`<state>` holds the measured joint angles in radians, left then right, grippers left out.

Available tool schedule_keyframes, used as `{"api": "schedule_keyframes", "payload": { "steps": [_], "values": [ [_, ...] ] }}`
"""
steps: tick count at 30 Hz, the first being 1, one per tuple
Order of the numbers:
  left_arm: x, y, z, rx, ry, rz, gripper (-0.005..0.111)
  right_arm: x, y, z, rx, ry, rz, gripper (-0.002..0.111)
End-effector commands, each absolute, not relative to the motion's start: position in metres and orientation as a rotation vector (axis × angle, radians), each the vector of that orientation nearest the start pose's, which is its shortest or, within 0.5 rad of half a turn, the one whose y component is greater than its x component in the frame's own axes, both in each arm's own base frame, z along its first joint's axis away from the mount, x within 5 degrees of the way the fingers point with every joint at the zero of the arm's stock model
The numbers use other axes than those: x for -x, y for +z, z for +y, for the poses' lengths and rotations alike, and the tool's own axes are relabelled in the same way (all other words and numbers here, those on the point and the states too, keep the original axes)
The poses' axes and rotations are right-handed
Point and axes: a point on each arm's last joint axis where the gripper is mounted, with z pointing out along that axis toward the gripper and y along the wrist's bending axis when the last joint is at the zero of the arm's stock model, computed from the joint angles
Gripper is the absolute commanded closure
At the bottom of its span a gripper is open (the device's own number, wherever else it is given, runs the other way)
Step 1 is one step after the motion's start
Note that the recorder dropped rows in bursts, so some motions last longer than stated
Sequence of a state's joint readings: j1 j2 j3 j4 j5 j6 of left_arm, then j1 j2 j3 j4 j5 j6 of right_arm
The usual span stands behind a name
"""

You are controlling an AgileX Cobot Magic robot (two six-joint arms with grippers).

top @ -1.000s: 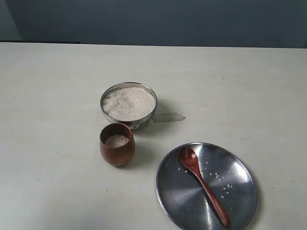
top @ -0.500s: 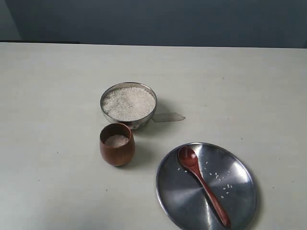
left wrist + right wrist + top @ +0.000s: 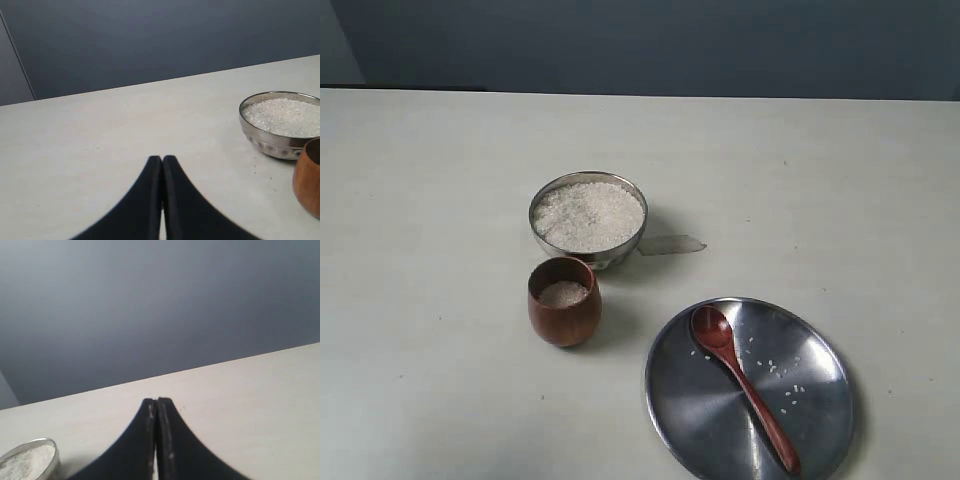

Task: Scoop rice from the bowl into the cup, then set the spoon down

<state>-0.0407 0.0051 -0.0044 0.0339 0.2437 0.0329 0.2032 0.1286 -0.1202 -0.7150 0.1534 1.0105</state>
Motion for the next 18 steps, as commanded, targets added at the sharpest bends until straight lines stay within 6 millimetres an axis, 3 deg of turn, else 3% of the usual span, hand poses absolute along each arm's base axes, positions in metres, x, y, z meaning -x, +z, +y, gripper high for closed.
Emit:
{"api": "schedule_keyframes", "payload": {
  "steps": [1, 18],
  "values": [
    [-0.056, 0.192, -0.002, -0.092, 0.030, 1.712, 0.106, -0.058, 0.229, -0.002, -0.225, 0.264, 1.555, 0.108],
    [-0.056, 0.192, -0.002, -0.092, 0.030, 1.712, 0.106, -0.052, 0.215, -0.016, -0.407, 0.091, 1.558, 0.108]
  ]
}}
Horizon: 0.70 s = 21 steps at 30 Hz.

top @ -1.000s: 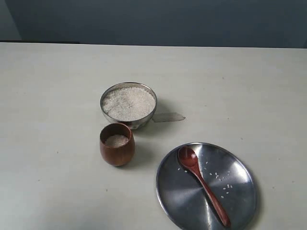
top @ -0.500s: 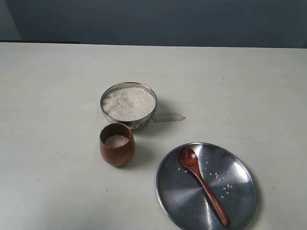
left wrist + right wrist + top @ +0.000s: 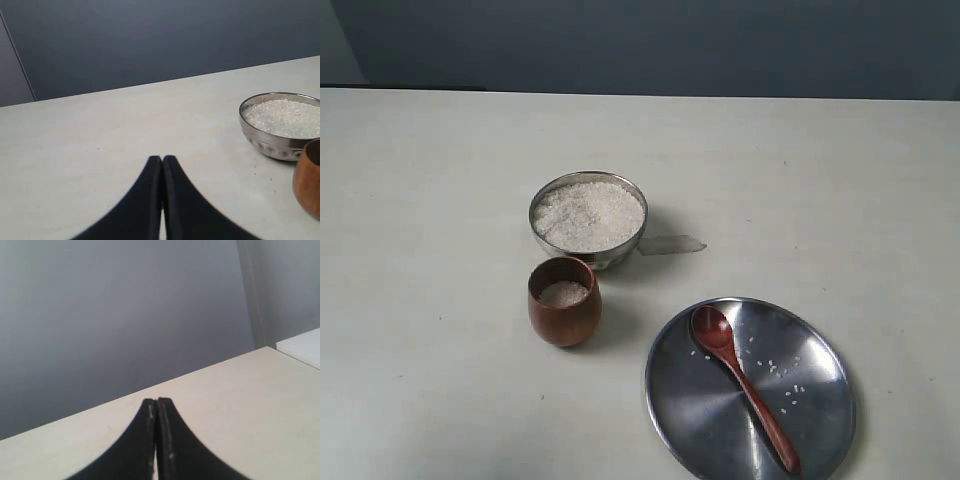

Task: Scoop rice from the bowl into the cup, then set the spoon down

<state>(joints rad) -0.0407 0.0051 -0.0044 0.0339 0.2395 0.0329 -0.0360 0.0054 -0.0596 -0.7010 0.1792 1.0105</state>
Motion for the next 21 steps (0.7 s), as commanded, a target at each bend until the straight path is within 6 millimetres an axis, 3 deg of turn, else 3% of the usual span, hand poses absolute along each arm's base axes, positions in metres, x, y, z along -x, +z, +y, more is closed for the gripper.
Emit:
{"api": "schedule_keyframes", "payload": {
  "steps": [1, 16, 21],
  "values": [
    [-0.056, 0.192, -0.002, -0.092, 0.030, 1.712, 0.106, -0.052, 0.214, -0.017, -0.414, 0.082, 1.566, 0.108],
    [-0.056, 0.192, -0.002, -0.092, 0.030, 1.712, 0.106, -0.052, 0.209, -0.015, -0.414, 0.104, 1.601, 0.108],
    [-0.056, 0.192, -0.002, -0.092, 0.030, 1.712, 0.106, -0.053, 0.203, -0.007, -0.231, 0.055, 1.702, 0.108]
  ]
}}
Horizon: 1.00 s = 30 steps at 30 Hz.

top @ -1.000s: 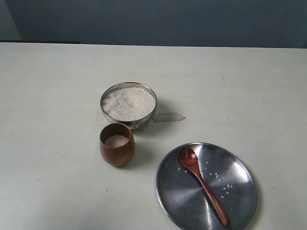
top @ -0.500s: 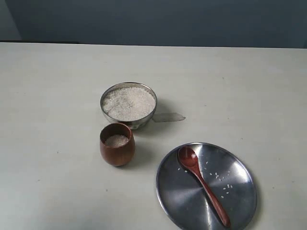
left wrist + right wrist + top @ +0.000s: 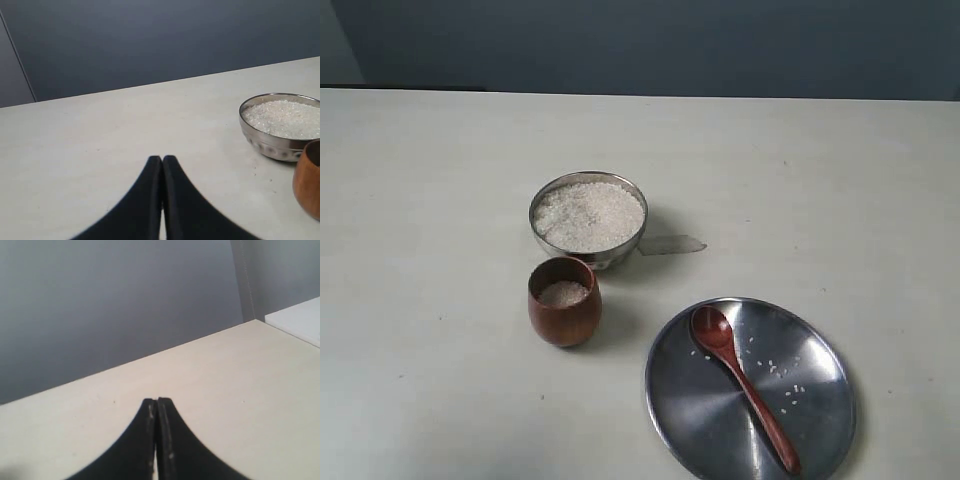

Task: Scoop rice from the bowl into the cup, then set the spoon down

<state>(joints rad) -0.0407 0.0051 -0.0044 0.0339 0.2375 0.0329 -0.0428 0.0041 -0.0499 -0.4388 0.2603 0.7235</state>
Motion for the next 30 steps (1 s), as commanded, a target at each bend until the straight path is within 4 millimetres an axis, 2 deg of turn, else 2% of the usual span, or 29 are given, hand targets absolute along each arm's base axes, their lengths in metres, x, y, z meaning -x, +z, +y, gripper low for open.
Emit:
{"api": "schedule_keyframes", "payload": {
  "steps": [1, 7, 16, 30],
  "values": [
    [-0.056, 0.192, -0.002, -0.092, 0.030, 1.712, 0.106, -0.053, 0.203, -0.006, -0.198, 0.047, 1.710, 0.108],
    [-0.056, 0.192, -0.002, -0.092, 0.030, 1.712, 0.106, -0.053, 0.201, -0.004, -0.061, -0.034, 1.723, 0.108],
    [-0.056, 0.192, -0.002, -0.092, 0.030, 1.712, 0.106, -0.053, 0.180, -0.006, -0.032, -0.092, 1.851, 0.108],
    [-0.056, 0.192, -0.002, -0.092, 0.030, 1.712, 0.106, -0.053, 0.180, -0.007, 0.043, -0.163, 1.853, 0.108]
  ]
}}
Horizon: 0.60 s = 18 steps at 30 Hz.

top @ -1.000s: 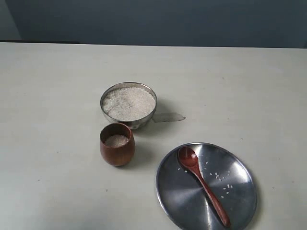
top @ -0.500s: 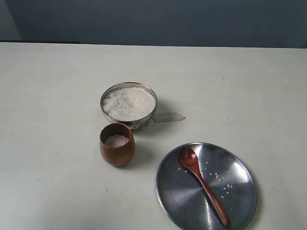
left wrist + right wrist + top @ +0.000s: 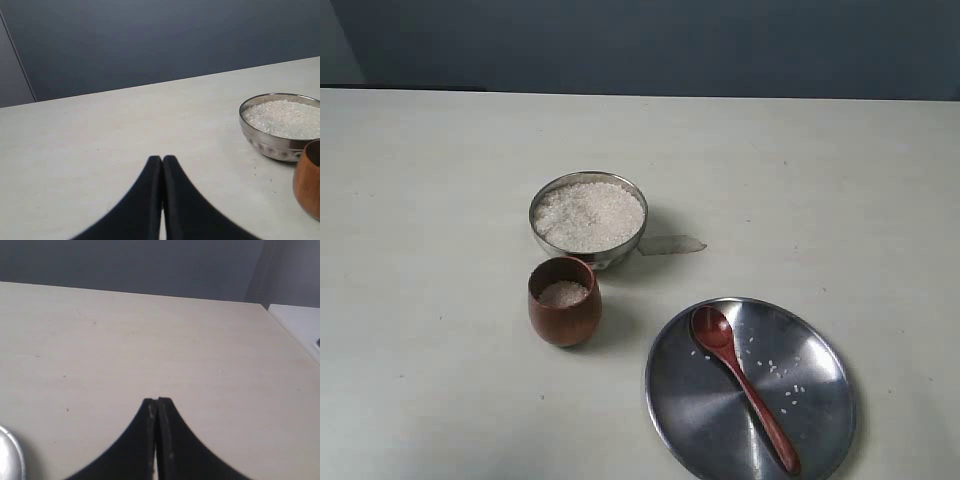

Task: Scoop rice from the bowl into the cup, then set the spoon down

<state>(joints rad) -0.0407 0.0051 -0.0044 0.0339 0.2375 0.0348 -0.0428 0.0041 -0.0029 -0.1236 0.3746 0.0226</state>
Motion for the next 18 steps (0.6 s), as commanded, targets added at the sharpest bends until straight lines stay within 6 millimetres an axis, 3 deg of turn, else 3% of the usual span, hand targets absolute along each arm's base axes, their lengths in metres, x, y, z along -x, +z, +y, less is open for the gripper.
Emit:
{"api": "schedule_keyframes", "payload": {
  "steps": [1, 18],
  "values": [
    [-0.0555, 0.1922, -0.0015, -0.092, 0.030, 1.712, 0.106, -0.0526, 0.1801, -0.0066, 0.047, -0.166, 1.853, 0.108],
    [-0.0555, 0.1922, -0.0015, -0.092, 0.030, 1.712, 0.106, -0.0525, 0.1801, -0.0068, 0.049, -0.170, 1.854, 0.108]
  ]
}}
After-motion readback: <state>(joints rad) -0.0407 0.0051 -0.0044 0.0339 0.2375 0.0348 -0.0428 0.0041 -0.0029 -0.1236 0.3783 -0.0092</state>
